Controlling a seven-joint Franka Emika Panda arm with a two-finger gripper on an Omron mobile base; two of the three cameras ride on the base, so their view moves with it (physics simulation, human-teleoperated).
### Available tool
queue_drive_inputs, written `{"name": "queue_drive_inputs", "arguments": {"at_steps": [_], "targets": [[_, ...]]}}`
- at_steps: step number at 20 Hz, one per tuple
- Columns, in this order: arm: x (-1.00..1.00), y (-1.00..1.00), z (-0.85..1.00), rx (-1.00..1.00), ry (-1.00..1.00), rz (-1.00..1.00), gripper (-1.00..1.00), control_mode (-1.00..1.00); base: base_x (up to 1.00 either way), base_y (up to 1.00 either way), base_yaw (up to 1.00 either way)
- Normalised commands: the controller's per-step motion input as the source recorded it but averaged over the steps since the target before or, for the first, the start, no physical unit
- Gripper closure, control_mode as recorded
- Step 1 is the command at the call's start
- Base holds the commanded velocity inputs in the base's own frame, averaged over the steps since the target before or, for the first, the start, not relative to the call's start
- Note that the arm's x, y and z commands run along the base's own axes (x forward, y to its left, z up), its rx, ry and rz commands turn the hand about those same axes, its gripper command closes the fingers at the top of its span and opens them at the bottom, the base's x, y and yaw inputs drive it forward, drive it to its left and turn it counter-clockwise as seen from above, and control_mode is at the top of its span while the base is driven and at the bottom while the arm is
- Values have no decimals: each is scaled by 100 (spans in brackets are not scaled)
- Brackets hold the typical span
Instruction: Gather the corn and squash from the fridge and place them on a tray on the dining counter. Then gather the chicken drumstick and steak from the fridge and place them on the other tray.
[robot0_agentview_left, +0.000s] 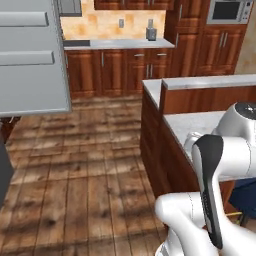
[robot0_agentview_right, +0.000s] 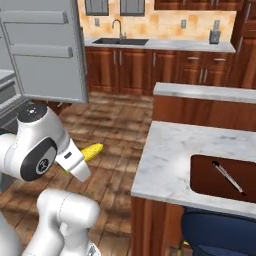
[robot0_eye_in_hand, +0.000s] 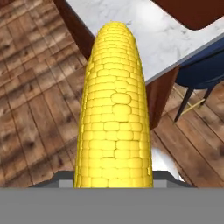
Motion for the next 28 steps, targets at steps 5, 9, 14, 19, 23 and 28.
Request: {"name": "queue_drive_inputs", "arguments": {"at_steps": [5, 9, 14, 19, 23, 28], "targets": [[0, 0, 0, 0, 0, 0, 100, 100, -27, -100, -8], [0, 0, 0, 0, 0, 0, 100, 100, -21, -100, -6], [0, 0, 0, 0, 0, 0, 100, 100, -14, -100, -5], [0, 0, 0, 0, 0, 0, 100, 100, -10, -100, -5], [0, 0, 0, 0, 0, 0, 100, 100, -18, -100, -6], [0, 0, 0, 0, 0, 0, 100, 100, -14, -100, -6]]}}
